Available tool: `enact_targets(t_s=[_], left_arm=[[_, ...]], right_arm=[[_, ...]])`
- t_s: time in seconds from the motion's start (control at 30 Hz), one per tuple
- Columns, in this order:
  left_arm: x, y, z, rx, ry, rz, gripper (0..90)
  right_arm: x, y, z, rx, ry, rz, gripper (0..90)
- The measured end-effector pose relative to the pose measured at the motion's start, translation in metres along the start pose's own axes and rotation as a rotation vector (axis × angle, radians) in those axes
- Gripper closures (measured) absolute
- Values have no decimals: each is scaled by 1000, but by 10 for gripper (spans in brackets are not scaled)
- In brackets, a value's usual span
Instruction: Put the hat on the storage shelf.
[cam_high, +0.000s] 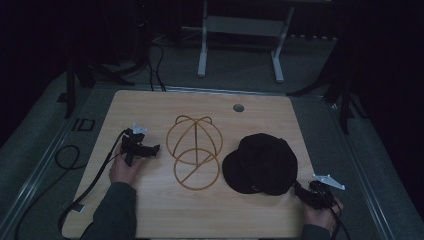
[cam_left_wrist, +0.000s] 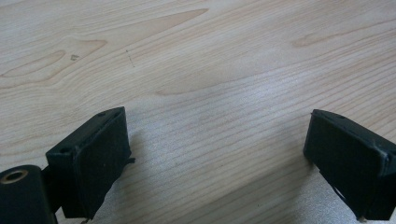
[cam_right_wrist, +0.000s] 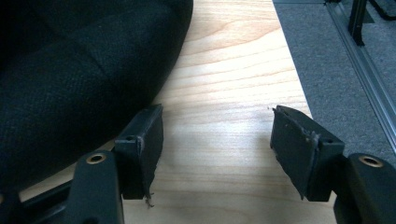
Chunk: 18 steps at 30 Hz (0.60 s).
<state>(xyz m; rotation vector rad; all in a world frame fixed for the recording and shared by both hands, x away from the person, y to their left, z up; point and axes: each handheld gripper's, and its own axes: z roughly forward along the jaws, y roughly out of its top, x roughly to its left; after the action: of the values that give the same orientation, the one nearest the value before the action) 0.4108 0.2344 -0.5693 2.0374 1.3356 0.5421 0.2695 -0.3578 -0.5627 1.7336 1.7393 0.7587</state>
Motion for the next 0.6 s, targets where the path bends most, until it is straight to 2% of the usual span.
enact_targets(t_s=[0.2, 0.37, 0.5, 0.6], left_arm=[[0, 0, 0, 0, 0, 0, 65], [0, 0, 0, 0, 0, 0, 66], [0, 0, 0, 0, 0, 0, 66], [0, 0, 0, 0, 0, 0, 66]], right_arm=[[0, 2, -2, 28, 18, -19, 341], [2, 4, -6, 52, 54, -54, 464], [4, 8, -14, 30, 56, -72, 485], [7, 13, -23, 11, 79, -80, 484]])
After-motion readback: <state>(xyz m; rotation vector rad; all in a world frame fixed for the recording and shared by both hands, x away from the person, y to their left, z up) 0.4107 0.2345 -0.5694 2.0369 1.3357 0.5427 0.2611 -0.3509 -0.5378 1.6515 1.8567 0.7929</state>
